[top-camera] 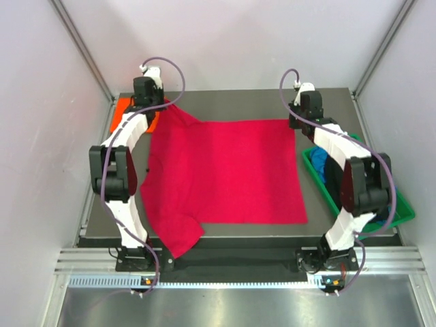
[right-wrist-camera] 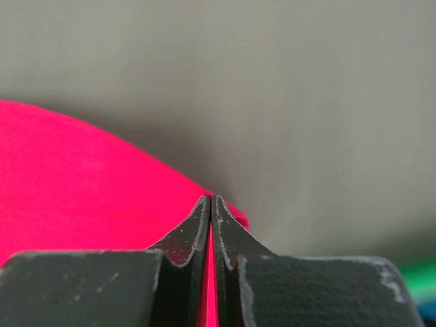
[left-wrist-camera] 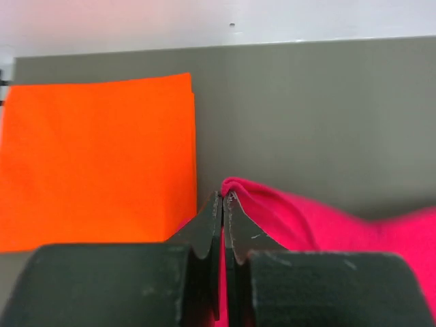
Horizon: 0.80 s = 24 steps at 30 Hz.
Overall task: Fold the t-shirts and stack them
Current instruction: Flatten the tshirt out
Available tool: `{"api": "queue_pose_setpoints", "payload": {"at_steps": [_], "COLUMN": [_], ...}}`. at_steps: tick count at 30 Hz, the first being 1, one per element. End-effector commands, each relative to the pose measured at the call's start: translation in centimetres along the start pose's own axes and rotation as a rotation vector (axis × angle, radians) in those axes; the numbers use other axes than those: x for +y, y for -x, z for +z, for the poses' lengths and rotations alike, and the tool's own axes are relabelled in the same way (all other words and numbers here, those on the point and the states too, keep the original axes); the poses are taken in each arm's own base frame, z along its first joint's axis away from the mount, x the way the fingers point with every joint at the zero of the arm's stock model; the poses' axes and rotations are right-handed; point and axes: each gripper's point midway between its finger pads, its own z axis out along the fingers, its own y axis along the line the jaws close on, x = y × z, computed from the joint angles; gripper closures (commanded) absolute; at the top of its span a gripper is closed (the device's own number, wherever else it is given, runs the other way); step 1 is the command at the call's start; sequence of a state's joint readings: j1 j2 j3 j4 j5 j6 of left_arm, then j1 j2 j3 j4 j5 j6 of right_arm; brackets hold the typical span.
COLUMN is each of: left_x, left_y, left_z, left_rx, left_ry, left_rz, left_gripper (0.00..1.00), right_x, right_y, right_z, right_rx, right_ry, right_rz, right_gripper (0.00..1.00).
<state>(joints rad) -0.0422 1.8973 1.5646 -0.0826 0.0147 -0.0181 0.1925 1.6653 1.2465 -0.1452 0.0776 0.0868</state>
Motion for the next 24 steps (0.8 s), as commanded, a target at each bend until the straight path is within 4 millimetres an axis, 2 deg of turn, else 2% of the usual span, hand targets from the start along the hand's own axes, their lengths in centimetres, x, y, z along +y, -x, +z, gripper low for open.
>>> {"api": "queue_pose_setpoints", "payload": {"at_steps": [1,2,3,4,5,8,11,12,13,14,15,16,17,18,19,20,21,22,23,24], "left_x": [0.4,0.5,0.6,0.6,0.6,0.0,-0.6,-0.8,-0.9,-0.8,0.2,0.3,0.8,1.1,1.8,2.0,2.3,2.4,2.5,2.4], "left_y": [5.2,3.9,4.1,4.6,4.0,3.9,4.6,5.4,5.4,6.0,6.1,7.3,6.5,7.0,9.1,9.1,10.1,12.3,13.4,14.7], "left_z": [1.2,2.5,3.0,3.4,4.2,5.3,5.6,5.4,5.1,4.7,4.3,3.0,2.4,1.6,-0.7,-1.5,-2.8,-5.2,-6.5,-7.9], "left_rx": [-0.139,-0.113,-0.119,-0.144,-0.138,-0.156,-0.194,-0.207,-0.191,-0.195,-0.195,-0.216,-0.207,-0.223,-0.275,-0.282,-0.304,-0.356,-0.377,-0.406], "left_ry": [0.003,0.008,0.011,0.009,0.008,-0.02,-0.051,-0.057,-0.047,-0.029,0.042,0.065,0.089,0.106,0.145,0.159,0.17,0.179,0.184,0.179], "left_rz": [0.023,0.02,0.02,0.022,0.022,-0.015,-0.036,-0.044,-0.061,-0.067,-0.068,-0.065,-0.061,-0.048,-0.046,-0.037,-0.023,-0.024,-0.024,-0.026], "left_gripper": [1.0,1.0,1.0,1.0,1.0,1.0,1.0,1.0,1.0,1.0,1.0,1.0,1.0,1.0,1.0,1.0,1.0,1.0,1.0,1.0], "right_x": [0.1,-0.1,-0.5,-0.7,-0.7,-0.7,-1.1,-1.1,-1.2,-1.2,-1.1,-1.0,-0.6,-0.5,-0.4,-0.3,-0.3,-0.4,-0.3,-0.5], "right_y": [6.6,6.6,6.8,6.9,7.0,7.2,7.1,7.8,7.7,8.1,8.1,8.2,9.5,8.9,9.2,10.5,10.7,11.4,13.3,13.6], "right_z": [2.4,3.2,4.6,5.1,6.2,7.8,8.8,8.8,8.9,8.6,8.2,7.8,6.5,5.6,4.6,2.0,0.6,-1.0,-4.3,-5.9], "right_rx": [-0.163,-0.154,-0.146,-0.148,-0.145,-0.153,-0.154,-0.183,-0.184,-0.192,-0.19,-0.185,-0.214,-0.178,-0.182,-0.217,-0.217,-0.233,-0.287,-0.283], "right_ry": [0.043,0.04,0.033,0.029,0.03,0.031,0.009,0.008,-0.002,-0.002,0.002,0.01,0.024,0.028,0.03,0.032,0.028,0.026,0.033,0.03], "right_rz": [0.009,0.016,0.024,0.03,0.034,0.04,0.053,0.055,0.062,0.066,0.069,0.069,0.066,0.063,0.058,0.052,0.05,0.049,0.053,0.056], "right_gripper": [1.0,1.0,1.0,1.0,1.0,1.0,1.0,1.0,1.0,1.0,1.0,1.0,1.0,1.0,1.0,1.0,1.0,1.0,1.0,1.0]}}
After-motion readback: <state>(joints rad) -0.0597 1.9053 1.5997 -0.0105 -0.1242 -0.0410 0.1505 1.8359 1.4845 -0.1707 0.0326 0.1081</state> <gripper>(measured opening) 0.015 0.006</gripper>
